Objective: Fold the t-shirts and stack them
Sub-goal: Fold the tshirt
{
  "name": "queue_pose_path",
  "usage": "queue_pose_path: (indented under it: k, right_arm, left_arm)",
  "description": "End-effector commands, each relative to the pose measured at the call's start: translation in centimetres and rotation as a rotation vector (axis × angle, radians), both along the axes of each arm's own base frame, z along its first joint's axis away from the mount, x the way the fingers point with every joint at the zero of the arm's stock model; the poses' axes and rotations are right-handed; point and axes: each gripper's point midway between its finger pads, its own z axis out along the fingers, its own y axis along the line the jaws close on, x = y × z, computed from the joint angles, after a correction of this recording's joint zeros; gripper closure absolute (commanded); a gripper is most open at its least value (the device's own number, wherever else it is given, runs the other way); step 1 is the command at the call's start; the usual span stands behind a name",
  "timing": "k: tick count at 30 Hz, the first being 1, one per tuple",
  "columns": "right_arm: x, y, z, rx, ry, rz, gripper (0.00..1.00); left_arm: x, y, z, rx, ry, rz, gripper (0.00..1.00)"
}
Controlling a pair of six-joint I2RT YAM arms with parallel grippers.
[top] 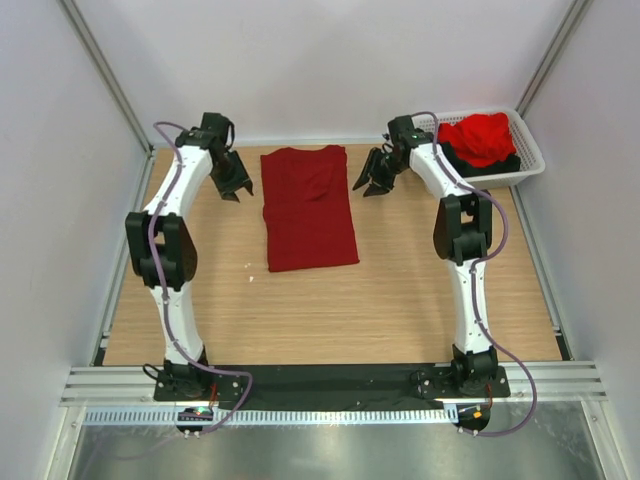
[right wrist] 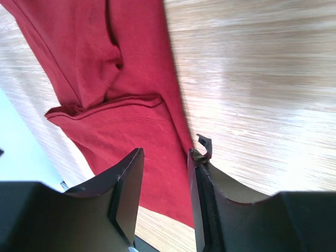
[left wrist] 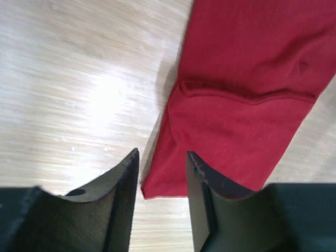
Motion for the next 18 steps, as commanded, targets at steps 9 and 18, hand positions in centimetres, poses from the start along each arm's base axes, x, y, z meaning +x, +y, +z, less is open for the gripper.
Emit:
queue_pose_path:
  k: [9, 18]
  right_arm:
    - [-6.8, 4.3, 3.3, -0.011, -0.042, 0.169, 0.54]
    - [-11.5, 5.4, -0.9, -0.010, 0.026, 0.219, 0.76]
  left_arm:
    - [-6.0, -7.5, -0.7, -0.272, -0.017, -0.160, 0.64]
    - [-8.9, -11.2, -5.5, -0.348, 0.096, -0.194, 0.70]
